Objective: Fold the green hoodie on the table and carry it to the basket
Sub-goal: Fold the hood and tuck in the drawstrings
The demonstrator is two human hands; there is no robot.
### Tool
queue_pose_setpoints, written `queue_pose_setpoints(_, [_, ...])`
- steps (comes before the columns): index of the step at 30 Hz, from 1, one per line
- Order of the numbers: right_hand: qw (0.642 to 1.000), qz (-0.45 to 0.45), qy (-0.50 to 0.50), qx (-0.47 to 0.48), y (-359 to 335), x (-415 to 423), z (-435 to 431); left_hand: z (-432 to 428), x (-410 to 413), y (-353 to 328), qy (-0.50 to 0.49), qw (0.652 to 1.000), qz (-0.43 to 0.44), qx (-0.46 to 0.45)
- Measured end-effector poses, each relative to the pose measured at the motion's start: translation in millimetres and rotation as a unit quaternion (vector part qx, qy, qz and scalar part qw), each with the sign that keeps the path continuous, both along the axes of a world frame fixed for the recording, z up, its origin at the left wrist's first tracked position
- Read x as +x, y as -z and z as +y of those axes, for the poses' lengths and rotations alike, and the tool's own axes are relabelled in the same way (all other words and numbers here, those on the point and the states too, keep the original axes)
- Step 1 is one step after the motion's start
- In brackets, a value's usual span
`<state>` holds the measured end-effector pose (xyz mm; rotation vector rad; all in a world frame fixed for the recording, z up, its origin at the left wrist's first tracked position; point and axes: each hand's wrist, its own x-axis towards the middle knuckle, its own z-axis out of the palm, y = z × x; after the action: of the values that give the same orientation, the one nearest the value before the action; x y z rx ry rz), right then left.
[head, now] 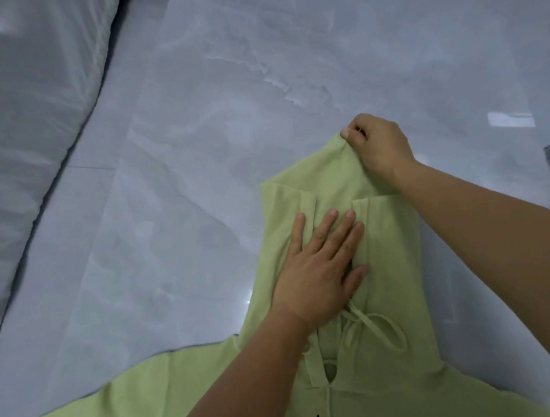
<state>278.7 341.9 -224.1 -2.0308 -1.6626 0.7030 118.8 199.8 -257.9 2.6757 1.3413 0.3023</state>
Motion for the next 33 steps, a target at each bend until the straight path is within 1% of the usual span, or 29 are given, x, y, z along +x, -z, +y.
queue_pose_setpoints(4, [1.000,0.006,0.014,0.012,0,2,-1,0,-1,0,0.020,1.000,-0.014,-0.001])
queue_pose_setpoints(6, [0.998,0.050,0.029,0.005,0,1,-1,0,0,-1,0.018,1.000,-0.012,0.003])
queue_pose_setpoints(8, [0.996,0.087,0.028,-0.024,0,-2,-2,0,0,-2,0.013,1.000,-0.008,0.005])
queue_pose_setpoints(11, [0.999,0.038,-0.008,-0.038,1,-4,-1,-1,0,0,0.013,1.000,-0.008,0.001])
queue_pose_setpoints(14, [1.000,-0.004,0.006,-0.016,-3,-8,10,-1,0,0,0.013,1.000,-0.009,-0.004])
queue_pose_setpoints(16, [0.999,-0.051,0.013,-0.013,-3,-10,15,-2,0,1,0.013,1.000,-0.014,-0.005])
queue_pose_setpoints(18, [0.996,-0.090,0.004,-0.011,1,-12,17,-1,-1,1,0.014,1.000,-0.022,-0.008])
queue_pose_setpoints(20, [0.995,-0.102,-0.018,-0.004,3,-12,17,0,-1,1,0.012,1.000,-0.027,-0.008])
queue_pose_setpoints(21, [0.996,-0.083,-0.030,-0.007,2,-10,16,0,-1,1,0.010,1.000,-0.028,-0.005])
queue_pose_setpoints(24, [0.997,0.039,-0.061,-0.032,-3,7,2,-1,-1,1,0.010,1.000,-0.028,-0.004])
queue_pose_setpoints(25, [0.995,0.057,-0.070,-0.031,-4,11,-5,0,-1,1,0.011,1.000,-0.026,-0.004])
queue_pose_setpoints(26, [0.995,0.042,-0.082,-0.023,-2,14,-10,-1,-1,1,0.011,1.000,-0.023,-0.003])
queue_pose_setpoints(28, [0.995,-0.028,-0.090,0.013,5,12,-11,0,-1,1,0.011,1.000,-0.021,0.001])
queue_pose_setpoints(30, [0.994,-0.070,-0.064,0.047,9,2,-2,-1,-1,1,0.012,1.000,-0.022,-0.004])
queue_pose_setpoints(33, [0.992,-0.106,-0.016,0.059,12,-7,14,-2,-1,0,0.015,0.999,-0.029,-0.011])
